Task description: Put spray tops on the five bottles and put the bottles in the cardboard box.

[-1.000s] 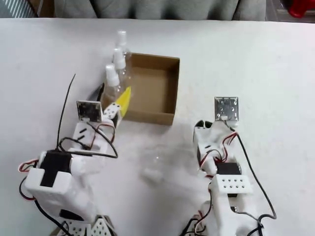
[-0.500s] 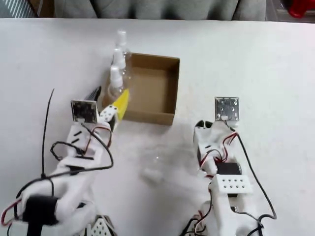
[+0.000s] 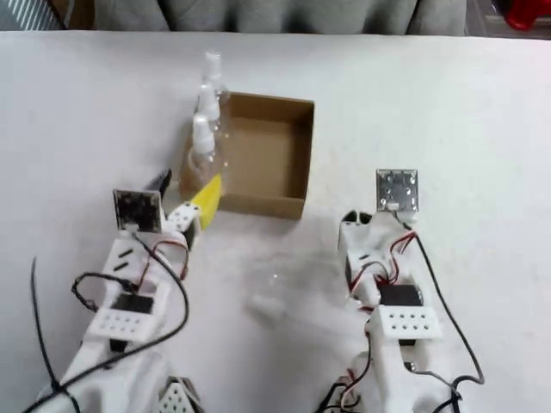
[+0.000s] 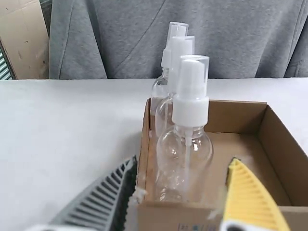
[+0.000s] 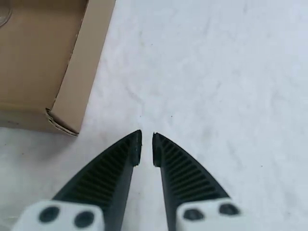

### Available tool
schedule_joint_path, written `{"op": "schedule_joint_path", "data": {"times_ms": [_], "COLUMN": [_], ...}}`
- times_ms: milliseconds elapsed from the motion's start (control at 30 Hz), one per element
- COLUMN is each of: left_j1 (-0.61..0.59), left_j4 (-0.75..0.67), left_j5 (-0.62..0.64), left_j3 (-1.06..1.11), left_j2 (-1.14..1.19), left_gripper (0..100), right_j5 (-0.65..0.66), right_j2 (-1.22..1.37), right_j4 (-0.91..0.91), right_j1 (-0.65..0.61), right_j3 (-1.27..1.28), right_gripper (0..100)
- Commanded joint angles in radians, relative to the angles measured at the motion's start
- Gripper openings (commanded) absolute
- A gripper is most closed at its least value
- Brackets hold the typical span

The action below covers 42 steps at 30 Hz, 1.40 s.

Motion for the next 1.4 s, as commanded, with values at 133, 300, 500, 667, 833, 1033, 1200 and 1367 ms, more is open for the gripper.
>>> {"op": "schedule_joint_path", "data": {"times_ms": [133,300,500,667,833,1033,1200,1367], "left_j1": [-0.012,-0.031,-0.076,-0.114,-0.119,-0.110,-0.110,-0.110], "left_j4": [0.588,0.875,1.123,1.185,1.241,1.289,1.289,1.289], "left_j5": [0.003,0.003,0.003,0.003,0.002,0.002,0.002,-0.114], "left_j3": [-0.017,-0.008,0.028,0.089,0.092,0.094,0.094,0.095], "left_j2": [-0.420,-0.668,-0.918,-1.000,-0.955,-0.928,-0.915,-0.881], "left_gripper": [28,28,28,28,28,28,28,28], "right_j5": [0.002,0.002,0.003,0.052,0.089,0.169,0.359,0.703], "right_j2": [-0.012,-0.012,-0.013,-0.021,-0.059,-0.102,-0.104,-0.107], "right_j4": [-0.010,-0.010,-0.008,0.058,0.272,0.625,0.940,1.219], "right_j1": [0.004,0.007,0.008,0.030,0.131,0.188,0.186,0.102], "right_j3": [-0.003,-0.003,-0.003,-0.015,-0.143,-0.350,-0.534,-0.672], "right_gripper": [1.7,1.7,1.7,1.8,1.8,1.8,1.8,1.8]}}
